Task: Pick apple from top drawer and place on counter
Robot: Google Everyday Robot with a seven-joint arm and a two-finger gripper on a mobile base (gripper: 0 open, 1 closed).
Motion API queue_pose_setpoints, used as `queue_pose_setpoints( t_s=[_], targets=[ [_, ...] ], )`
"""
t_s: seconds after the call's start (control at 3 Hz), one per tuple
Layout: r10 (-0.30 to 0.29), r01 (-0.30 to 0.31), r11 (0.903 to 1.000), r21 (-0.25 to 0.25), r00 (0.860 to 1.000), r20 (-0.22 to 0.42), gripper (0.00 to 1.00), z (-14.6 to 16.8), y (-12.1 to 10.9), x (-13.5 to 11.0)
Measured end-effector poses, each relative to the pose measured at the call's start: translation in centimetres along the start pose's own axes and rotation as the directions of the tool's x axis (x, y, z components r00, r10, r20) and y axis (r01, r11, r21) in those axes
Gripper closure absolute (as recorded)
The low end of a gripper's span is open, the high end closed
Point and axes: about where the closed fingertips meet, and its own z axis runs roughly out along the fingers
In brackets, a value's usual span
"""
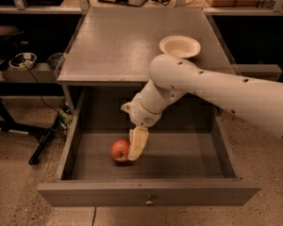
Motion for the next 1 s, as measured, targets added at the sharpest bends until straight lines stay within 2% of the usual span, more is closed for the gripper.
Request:
queue_pose_setpoints(
  t_s=[0.67,1.0],
  targets=[
    [0.02,-0.02,0.9998,-0.005,0.999,-0.039,0.0,2.1,-0.5,0.5],
    [0.06,-0.061,0.9981,-0.011,0.996,-0.069,0.0,3.5,-0.7,1.4]
  ],
)
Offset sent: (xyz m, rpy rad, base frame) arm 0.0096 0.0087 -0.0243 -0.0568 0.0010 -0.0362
